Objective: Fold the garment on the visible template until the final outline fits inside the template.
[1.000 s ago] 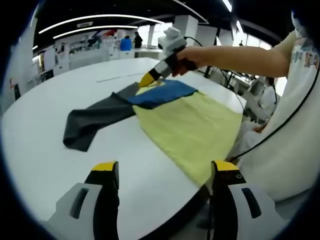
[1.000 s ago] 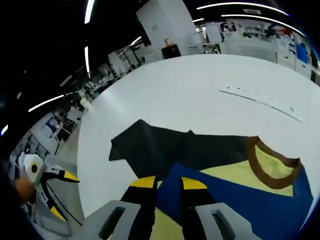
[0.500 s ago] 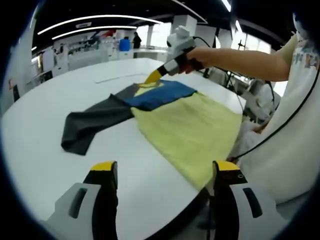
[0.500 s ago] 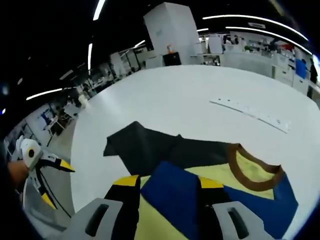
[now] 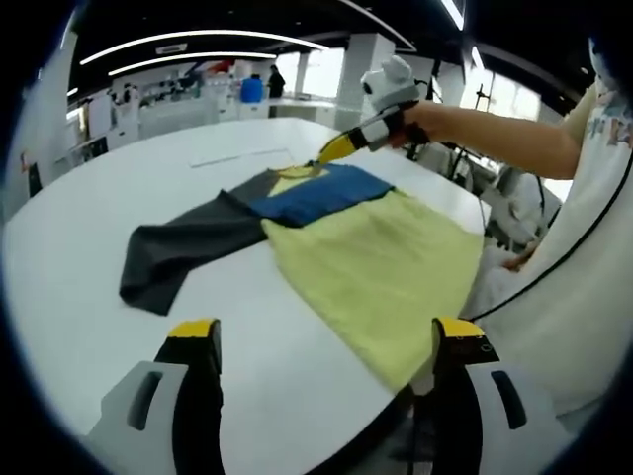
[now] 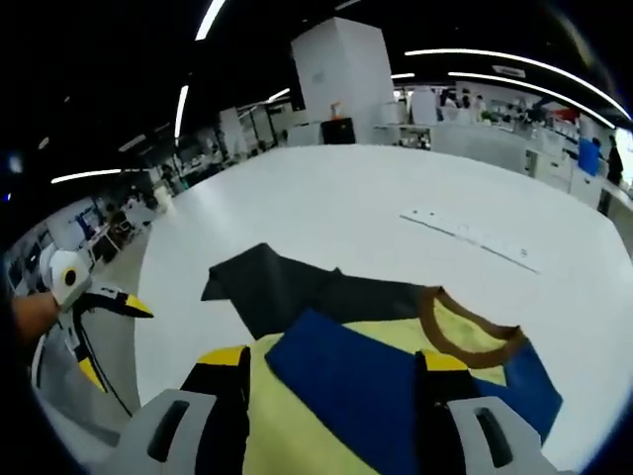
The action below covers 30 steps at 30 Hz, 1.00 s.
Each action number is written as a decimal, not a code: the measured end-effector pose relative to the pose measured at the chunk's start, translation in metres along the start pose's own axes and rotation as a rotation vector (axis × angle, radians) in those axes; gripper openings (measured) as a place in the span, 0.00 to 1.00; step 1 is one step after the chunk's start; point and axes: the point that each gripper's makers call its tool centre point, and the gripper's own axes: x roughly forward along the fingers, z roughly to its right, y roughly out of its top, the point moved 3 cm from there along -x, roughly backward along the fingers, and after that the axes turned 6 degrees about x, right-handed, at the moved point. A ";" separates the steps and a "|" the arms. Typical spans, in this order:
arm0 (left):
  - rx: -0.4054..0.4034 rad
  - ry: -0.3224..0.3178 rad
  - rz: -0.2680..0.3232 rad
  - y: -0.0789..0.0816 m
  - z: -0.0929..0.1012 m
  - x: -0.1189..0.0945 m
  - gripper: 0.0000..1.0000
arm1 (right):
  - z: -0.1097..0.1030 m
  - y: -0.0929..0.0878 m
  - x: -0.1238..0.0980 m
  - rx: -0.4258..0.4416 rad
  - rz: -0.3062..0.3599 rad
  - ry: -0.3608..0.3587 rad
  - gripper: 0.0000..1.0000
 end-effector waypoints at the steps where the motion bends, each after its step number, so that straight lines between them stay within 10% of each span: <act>1: 0.000 -0.002 -0.001 0.001 0.000 0.001 0.85 | 0.000 -0.002 -0.003 -0.007 0.001 -0.001 0.66; 30: -0.018 0.045 0.001 0.013 -0.014 0.010 0.85 | 0.008 -0.036 -0.070 0.019 0.076 -0.011 0.76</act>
